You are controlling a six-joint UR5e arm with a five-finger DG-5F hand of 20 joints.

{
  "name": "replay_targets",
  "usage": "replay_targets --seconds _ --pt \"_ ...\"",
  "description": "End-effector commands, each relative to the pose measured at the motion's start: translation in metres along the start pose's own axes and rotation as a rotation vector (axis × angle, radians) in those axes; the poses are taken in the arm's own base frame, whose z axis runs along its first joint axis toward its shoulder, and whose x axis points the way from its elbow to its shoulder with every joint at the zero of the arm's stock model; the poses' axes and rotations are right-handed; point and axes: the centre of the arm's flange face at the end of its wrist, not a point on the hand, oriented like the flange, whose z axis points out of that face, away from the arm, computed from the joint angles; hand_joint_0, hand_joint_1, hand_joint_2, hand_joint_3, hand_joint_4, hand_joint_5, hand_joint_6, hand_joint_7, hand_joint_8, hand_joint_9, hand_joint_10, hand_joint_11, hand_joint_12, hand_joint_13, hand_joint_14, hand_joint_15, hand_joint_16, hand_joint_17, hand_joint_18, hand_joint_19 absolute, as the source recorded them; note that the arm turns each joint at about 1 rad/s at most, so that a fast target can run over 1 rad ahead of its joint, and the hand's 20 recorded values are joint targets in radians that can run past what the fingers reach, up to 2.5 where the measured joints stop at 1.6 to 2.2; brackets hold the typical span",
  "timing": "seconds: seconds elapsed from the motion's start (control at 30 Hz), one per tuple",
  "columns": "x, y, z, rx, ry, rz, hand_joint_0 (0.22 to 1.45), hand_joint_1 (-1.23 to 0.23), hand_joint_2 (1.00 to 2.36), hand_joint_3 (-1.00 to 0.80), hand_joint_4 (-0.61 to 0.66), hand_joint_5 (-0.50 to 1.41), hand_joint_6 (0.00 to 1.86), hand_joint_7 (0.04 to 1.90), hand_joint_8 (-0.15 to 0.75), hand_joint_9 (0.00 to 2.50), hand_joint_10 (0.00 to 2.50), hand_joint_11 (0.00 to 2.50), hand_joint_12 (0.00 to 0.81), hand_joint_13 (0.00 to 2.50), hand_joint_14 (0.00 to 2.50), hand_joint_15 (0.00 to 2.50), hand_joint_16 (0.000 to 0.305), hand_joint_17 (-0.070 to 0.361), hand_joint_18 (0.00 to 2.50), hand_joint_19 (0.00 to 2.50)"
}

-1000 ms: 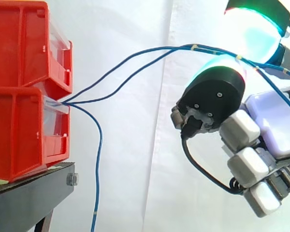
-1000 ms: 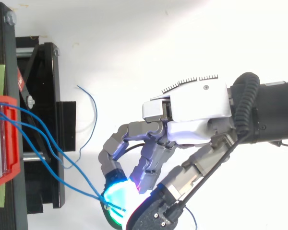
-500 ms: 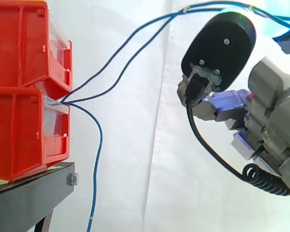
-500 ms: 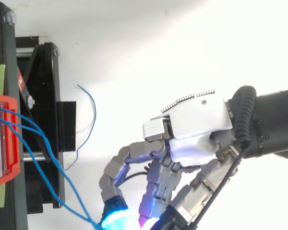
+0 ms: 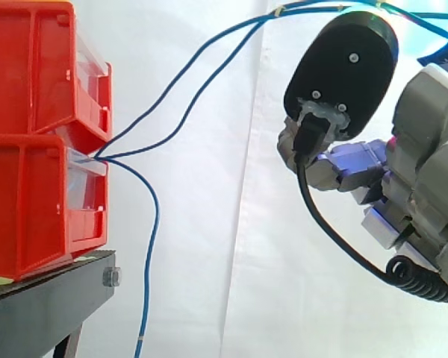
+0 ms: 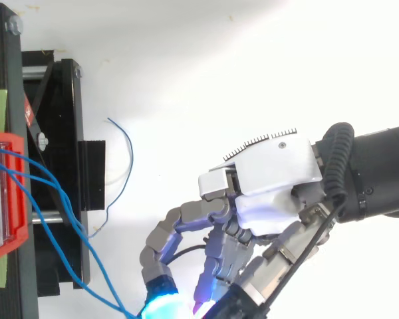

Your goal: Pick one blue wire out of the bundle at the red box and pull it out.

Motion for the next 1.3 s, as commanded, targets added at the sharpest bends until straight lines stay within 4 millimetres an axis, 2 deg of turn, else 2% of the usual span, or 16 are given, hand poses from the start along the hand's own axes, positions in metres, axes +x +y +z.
replay_targets --seconds 0.0,0.17,0.23,0.27,0.33,0.4,0.43,0.5,0.57,0.67,0.83,1.03,1.13,1.2,1.27 --pt "0.000 0.000 0.000 -0.001 -0.002 -0.002 0.53 -0.69 1.01 -0.41 0.04 -0.09 0.85 0.98 0.319 1.08 0.00 0.20 0.398 0.86 0.01 0.30 0.047 0.106 0.77 0.36" --pt "-0.005 -0.006 -0.004 0.019 -0.030 -0.021 0.50 -0.63 1.00 -0.47 0.11 -0.07 0.73 0.99 0.327 1.05 0.00 0.17 0.412 0.84 0.01 0.30 0.050 0.113 0.77 0.35" --pt "-0.008 -0.009 -0.005 0.021 -0.041 -0.027 0.49 -0.61 1.00 -0.49 0.16 -0.06 0.63 1.12 0.327 1.03 0.00 0.17 0.417 0.82 0.01 0.29 0.051 0.115 0.76 0.35" --pt "-0.010 -0.010 -0.006 0.022 -0.052 -0.036 0.49 -0.58 1.00 -0.50 0.18 -0.05 0.55 1.24 0.325 1.02 0.00 0.15 0.417 0.82 0.01 0.29 0.052 0.117 0.75 0.36" --pt "-0.013 -0.014 -0.007 0.023 -0.062 -0.048 0.49 -0.55 1.00 -0.50 0.22 -0.04 0.50 1.30 0.329 1.00 0.00 0.15 0.419 0.80 0.01 0.29 0.053 0.119 0.74 0.36" --pt "-0.012 -0.015 -0.007 0.030 -0.060 -0.052 0.48 -0.54 1.00 -0.50 0.31 -0.07 0.50 1.12 0.328 0.98 0.00 0.12 0.422 0.78 0.01 0.28 0.053 0.120 0.73 0.35" --pt "-0.012 -0.015 -0.007 0.028 -0.061 -0.052 0.48 -0.54 1.00 -0.50 0.31 -0.07 0.50 1.10 0.327 0.95 0.00 0.11 0.421 0.77 0.01 0.27 0.053 0.120 0.72 0.35" --pt "-0.012 -0.015 -0.007 0.028 -0.061 -0.052 0.51 -0.62 1.00 -0.49 0.37 -0.10 0.50 0.95 0.301 0.84 0.00 0.06 0.405 0.67 0.01 0.23 0.053 0.119 0.66 0.32" --pt "-0.013 -0.015 -0.008 0.029 -0.061 -0.052 0.56 -0.69 1.00 -0.45 0.36 -0.12 0.50 0.90 0.291 0.78 0.00 0.04 0.392 0.62 0.01 0.22 0.050 0.113 0.60 0.29" --pt "-0.013 -0.015 -0.008 0.030 -0.062 -0.051 0.64 -0.71 1.01 -0.39 0.34 -0.14 0.50 0.86 0.279 0.69 0.00 0.02 0.386 0.56 0.01 0.17 0.050 0.112 0.55 0.25" --pt "-0.013 -0.016 -0.008 0.030 -0.064 -0.051 0.74 -0.72 1.01 -0.33 0.30 -0.15 0.50 0.86 0.271 0.64 0.00 0.02 0.387 0.53 0.00 0.15 0.050 0.112 0.53 0.21" --pt "-0.012 -0.016 -0.007 0.028 -0.063 -0.052 0.84 -0.77 1.01 -0.29 0.26 -0.13 0.50 0.94 0.275 0.63 0.00 0.05 0.382 0.51 0.00 0.18 0.048 0.108 0.47 0.28" --pt "-0.012 -0.016 -0.007 0.030 -0.062 -0.052 0.79 -0.80 1.01 -0.31 0.24 -0.12 0.50 1.02 0.275 0.63 0.00 0.07 0.383 0.52 0.00 0.17 0.049 0.109 0.51 0.22" --pt "-0.014 -0.017 -0.008 0.029 -0.065 -0.051 0.66 -0.83 1.00 -0.43 0.22 -0.11 0.50 1.13 0.279 0.61 0.00 0.09 0.390 0.52 0.01 0.17 0.050 0.112 0.52 0.20" --pt "-0.014 -0.017 -0.008 0.030 -0.066 -0.050 0.62 -0.85 1.00 -0.50 0.21 -0.10 0.51 1.18 0.281 0.61 0.00 0.10 0.392 0.51 0.01 0.18 0.050 0.113 0.52 0.21"
